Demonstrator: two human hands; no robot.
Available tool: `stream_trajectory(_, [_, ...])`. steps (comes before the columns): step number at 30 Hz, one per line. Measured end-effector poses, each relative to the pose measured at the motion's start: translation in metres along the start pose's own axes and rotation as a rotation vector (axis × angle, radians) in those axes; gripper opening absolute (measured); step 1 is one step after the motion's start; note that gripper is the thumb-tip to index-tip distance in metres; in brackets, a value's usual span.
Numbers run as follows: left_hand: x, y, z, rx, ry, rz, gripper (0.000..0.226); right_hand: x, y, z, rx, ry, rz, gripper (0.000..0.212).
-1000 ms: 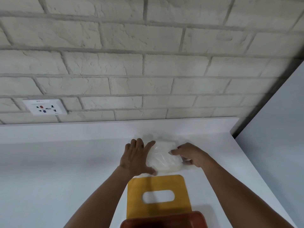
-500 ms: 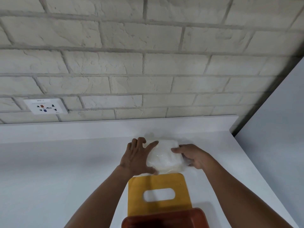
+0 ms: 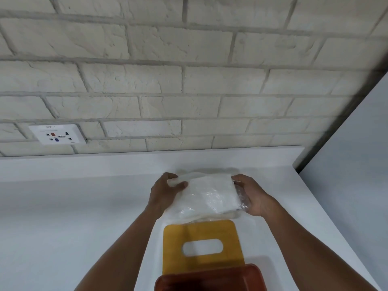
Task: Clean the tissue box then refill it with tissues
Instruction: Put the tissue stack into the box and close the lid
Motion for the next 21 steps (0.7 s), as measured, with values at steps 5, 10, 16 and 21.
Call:
stream_trajectory(5, [0.015, -0.003, 0.002, 0.006, -0.002, -0.381, 0.011, 0.001, -0.003, -0.003, -0.002, 0.039, 0.064, 0.03])
stream_trajectory(10, [0.023, -0.003, 0.001, -0.021, -0.059, -0.555, 0.022, 0.001, 0.005, -0.004, -0.057, 0.026, -0.168, 0.025])
stream_trajectory(16, [0.028, -0.003, -0.006, -0.196, -0.009, -0.649, 0.02, 0.0, 0.012, -0.01, 0.187, -0.031, -0.333, 0.033])
stream_trajectory(21, [0.029, -0.011, 0.0, -0.214, -0.073, -0.471, 0.076, -0.004, 0.01, -0.028, 0.072, -0.093, -0.107, 0.033])
Point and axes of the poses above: each hand's wrist, its own z-axis towards the middle knuckle, its own y-axis out of the palm, x = y × z, the point moved 1 cm from there along z, towards the middle knuckle, and after that the axes turned 7 degrees about -z, right-handed, at the moved point
